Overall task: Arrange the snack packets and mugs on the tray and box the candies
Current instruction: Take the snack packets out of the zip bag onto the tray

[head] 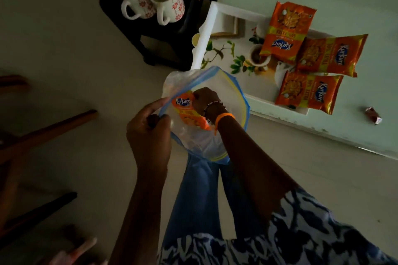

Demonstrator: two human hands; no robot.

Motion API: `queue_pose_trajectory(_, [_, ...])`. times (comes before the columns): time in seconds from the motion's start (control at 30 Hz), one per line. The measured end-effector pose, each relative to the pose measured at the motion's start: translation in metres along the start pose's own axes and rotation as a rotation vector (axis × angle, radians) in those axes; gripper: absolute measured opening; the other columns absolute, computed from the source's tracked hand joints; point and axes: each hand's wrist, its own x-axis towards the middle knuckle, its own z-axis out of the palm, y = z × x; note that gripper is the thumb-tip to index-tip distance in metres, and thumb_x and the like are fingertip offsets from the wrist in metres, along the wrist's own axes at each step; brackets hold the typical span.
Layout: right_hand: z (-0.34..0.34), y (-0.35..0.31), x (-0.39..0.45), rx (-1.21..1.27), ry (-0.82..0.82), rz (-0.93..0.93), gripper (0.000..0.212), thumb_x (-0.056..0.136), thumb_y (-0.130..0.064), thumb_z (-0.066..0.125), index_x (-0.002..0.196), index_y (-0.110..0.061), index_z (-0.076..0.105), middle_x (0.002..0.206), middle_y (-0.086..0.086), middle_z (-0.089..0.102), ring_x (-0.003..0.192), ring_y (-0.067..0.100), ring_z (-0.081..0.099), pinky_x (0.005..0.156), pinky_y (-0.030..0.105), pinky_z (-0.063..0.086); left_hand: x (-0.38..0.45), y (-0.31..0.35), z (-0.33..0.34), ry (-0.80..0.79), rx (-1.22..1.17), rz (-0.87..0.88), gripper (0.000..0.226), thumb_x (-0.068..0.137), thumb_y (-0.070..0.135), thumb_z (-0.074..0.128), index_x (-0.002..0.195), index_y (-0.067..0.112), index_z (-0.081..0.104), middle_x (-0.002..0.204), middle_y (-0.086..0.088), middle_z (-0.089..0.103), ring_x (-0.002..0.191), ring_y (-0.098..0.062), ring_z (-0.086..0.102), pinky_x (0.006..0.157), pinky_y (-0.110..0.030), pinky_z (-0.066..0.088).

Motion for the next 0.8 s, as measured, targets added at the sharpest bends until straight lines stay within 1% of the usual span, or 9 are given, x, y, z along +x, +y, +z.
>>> queue_pose_trajectory(0.13, [-0.013,0.009,-0.035,0.051,0.054,-0.058,0.028,0.09,-0.021,0.051,0.109,-0.005,0.064,0.119,0.023,0.061,0.112,0.038,0.054,0.088,0.039,0.044,0.004,-0.004,0.014,0.015,0.039,0.0,0.028,0.076,0.005,0.055,0.097,0.017,0.07,0.063,0.009,0.061,0.05,0.005,0.056,0.046,-0.004,0.039])
queue_pose_trajectory(0.27, [-0.04,0.025,-0.07,0.257,0.235,-0.091,0.029,0.091,-0.028,0.052,0.095,-0.005,0.069,0.101,0.022,0.069,0.091,0.028,0.061,0.069,0.026,0.037,0.006,-0.001,0.036,-0.03,0.184,0.082,0.024,0.079,0.018,0.06,0.101,0.014,0.069,0.073,-0.006,0.068,0.055,-0.007,0.056,0.047,-0.006,0.039])
queue_pose_trajectory(0.33, [-0.055,0.036,-0.084,0.451,0.322,-0.113,0.027,0.091,-0.02,0.054,0.091,0.004,0.066,0.097,0.031,0.067,0.092,0.038,0.063,0.082,0.042,0.049,0.004,0.0,0.048,-0.061,0.234,0.107,0.028,0.08,0.017,0.06,0.106,0.012,0.067,0.073,-0.008,0.068,0.059,-0.013,0.056,0.054,-0.018,0.044])
queue_pose_trajectory(0.4, [-0.069,0.048,-0.098,0.723,0.422,-0.11,0.021,0.09,-0.008,0.052,0.092,0.011,0.061,0.1,0.036,0.063,0.098,0.049,0.06,0.089,0.062,0.046,0.005,0.001,0.059,-0.101,0.31,0.122,0.032,0.079,0.012,0.058,0.11,0.01,0.064,0.071,-0.009,0.067,0.061,-0.018,0.058,0.06,-0.026,0.046])
queue_pose_trajectory(0.43, [-0.075,0.057,-0.105,0.888,0.477,-0.116,0.015,0.091,-0.003,0.05,0.093,0.006,0.061,0.101,0.03,0.064,0.099,0.046,0.06,0.092,0.063,0.046,0.007,0.0,0.064,-0.116,0.353,0.111,0.034,0.078,0.01,0.056,0.111,0.01,0.064,0.074,-0.012,0.068,0.065,-0.022,0.062,0.062,-0.028,0.046])
queue_pose_trajectory(0.5, [-0.089,0.073,-0.113,1.211,0.576,-0.136,0.022,0.091,0.001,0.046,0.09,-0.015,0.061,0.098,0.008,0.065,0.094,0.029,0.063,0.093,0.056,0.048,0.012,-0.002,0.075,-0.127,0.437,0.082,0.039,0.076,0.01,0.055,0.114,0.011,0.062,0.092,-0.018,0.07,0.086,-0.034,0.065,0.071,-0.034,0.048])
queue_pose_trajectory(0.57, [-0.098,0.092,-0.113,1.47,0.673,-0.136,0.029,0.091,0.002,0.044,0.091,-0.023,0.057,0.097,0.0,0.063,0.088,0.017,0.064,0.086,0.046,0.054,0.017,-0.003,0.08,-0.125,0.482,0.054,0.044,0.076,0.01,0.055,0.119,0.011,0.06,0.103,-0.023,0.068,0.098,-0.038,0.061,0.081,-0.039,0.048])
queue_pose_trajectory(0.7, [-0.098,0.122,-0.101,1.681,0.83,-0.045,0.026,0.089,0.002,0.044,0.099,-0.019,0.054,0.091,0.002,0.063,0.076,0.016,0.063,0.055,0.024,0.056,0.018,-0.005,0.082,-0.089,0.462,0.068,0.045,0.074,0.007,0.053,0.118,0.01,0.06,0.098,-0.024,0.069,0.095,-0.04,0.062,0.081,-0.041,0.048])
queue_pose_trajectory(0.8, [-0.086,0.129,-0.082,1.901,0.824,0.001,0.023,0.09,0.002,0.044,0.1,-0.017,0.052,0.094,0.006,0.06,0.082,0.02,0.061,0.056,0.024,0.059,0.017,-0.006,0.079,-0.053,0.453,0.065,0.045,0.073,0.007,0.052,0.117,0.009,0.06,0.096,-0.022,0.07,0.094,-0.039,0.062,0.081,-0.041,0.048])
